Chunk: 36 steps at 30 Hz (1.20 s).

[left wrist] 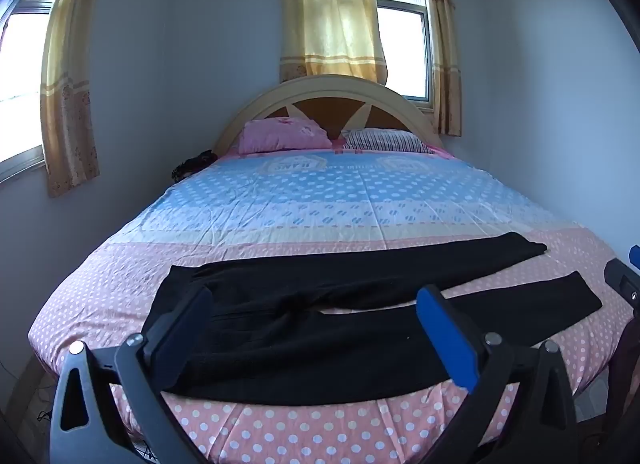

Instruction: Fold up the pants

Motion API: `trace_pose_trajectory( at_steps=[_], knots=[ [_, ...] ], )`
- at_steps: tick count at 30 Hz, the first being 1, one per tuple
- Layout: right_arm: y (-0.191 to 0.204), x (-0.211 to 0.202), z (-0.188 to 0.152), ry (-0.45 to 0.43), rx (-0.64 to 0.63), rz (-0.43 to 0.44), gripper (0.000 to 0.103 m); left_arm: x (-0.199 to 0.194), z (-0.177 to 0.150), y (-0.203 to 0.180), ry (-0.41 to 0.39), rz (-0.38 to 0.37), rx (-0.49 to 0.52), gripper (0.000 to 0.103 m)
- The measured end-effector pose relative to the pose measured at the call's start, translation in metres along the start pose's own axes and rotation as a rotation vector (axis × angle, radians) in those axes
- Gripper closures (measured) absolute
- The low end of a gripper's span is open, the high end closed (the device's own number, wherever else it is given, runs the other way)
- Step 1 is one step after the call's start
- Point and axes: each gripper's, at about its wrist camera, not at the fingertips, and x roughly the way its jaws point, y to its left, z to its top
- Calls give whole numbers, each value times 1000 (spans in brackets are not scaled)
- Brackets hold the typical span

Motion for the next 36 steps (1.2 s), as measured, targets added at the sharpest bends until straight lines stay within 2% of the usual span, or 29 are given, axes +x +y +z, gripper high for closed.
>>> trace_pose_trajectory(
  at_steps=[36],
  knots=[
    [0,5,-3,0,-3,5,1,1,-4,2,0,-1,-1,0]
  ],
)
